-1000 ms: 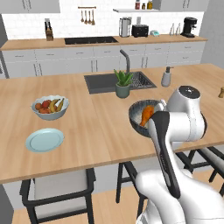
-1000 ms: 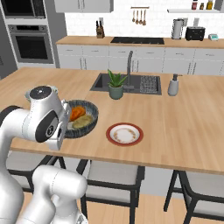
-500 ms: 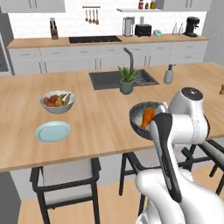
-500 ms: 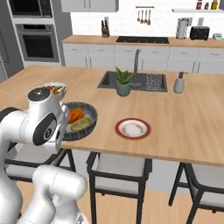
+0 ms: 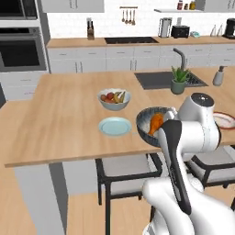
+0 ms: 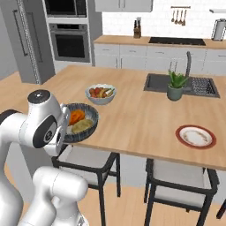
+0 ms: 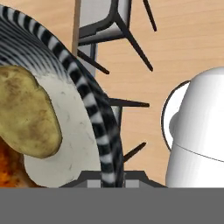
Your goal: Pick the chicken drumstick and potato from their plates and place them in the bowl. Then put the bowl in the fridge.
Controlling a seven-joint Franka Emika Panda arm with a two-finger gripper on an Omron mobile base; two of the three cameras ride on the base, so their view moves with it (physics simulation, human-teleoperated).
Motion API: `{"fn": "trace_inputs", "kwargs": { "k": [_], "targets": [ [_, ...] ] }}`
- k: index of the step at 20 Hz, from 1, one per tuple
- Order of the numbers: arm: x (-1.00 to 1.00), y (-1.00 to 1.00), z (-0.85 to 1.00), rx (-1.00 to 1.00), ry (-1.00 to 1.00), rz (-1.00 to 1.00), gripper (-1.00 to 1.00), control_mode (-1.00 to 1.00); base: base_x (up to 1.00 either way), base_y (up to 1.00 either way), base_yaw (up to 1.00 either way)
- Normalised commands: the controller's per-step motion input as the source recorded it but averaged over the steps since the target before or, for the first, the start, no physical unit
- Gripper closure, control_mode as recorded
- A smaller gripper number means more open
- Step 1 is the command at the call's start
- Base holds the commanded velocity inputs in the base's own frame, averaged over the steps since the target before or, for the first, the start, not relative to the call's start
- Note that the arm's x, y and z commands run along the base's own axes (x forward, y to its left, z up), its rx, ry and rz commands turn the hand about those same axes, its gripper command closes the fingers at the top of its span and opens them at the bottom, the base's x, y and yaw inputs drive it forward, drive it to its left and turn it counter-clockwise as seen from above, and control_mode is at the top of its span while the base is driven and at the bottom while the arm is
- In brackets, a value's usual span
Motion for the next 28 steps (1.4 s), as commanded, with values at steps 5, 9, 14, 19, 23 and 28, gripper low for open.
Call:
{"fn": "trace_inputs", "kwargs": {
  "k": [5,9,14,19,23,28],
  "targets": [
    [0.00,0.00,0.00,0.00,0.00,0.00,1.00,1.00,-0.03,1.00,0.07],
    [0.00,0.00,0.00,0.00,0.00,0.00,1.00,1.00,0.01,1.00,0.00],
    [0.00,0.00,0.00,0.00,0.00,0.00,1.00,1.00,0.01,1.00,0.00],
    [0.00,0.00,0.00,0.00,0.00,0.00,1.00,1.00,0.05,1.00,0.00],
    [0.00,0.00,0.00,0.00,0.00,0.00,1.00,1.00,0.16,1.00,0.00],
    [0.00,0.00,0.00,0.00,0.00,0.00,1.00,1.00,0.35,1.00,0.00]
  ]
}}
